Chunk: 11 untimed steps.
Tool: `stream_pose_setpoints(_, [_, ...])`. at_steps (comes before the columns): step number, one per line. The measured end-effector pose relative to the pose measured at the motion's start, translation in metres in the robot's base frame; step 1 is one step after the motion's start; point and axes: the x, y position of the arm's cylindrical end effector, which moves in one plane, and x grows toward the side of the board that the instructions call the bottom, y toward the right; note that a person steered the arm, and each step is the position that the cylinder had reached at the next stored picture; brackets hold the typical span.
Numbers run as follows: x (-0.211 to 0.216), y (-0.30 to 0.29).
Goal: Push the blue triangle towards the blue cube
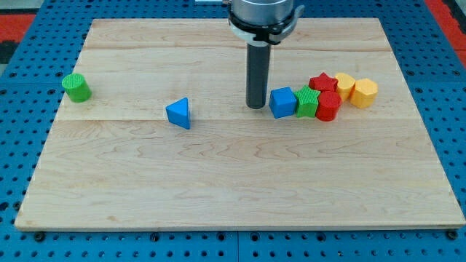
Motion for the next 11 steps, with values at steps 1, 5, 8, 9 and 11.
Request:
stream_pose_setpoints(1, [0.000, 0.042])
stream_pose_setpoints(5, [0.064, -0.147])
stream_pose_setpoints(8, [0.021, -0.067])
stream_pose_setpoints(9, [0.058, -0.080])
stream_pose_setpoints(11, [0.047, -0.006])
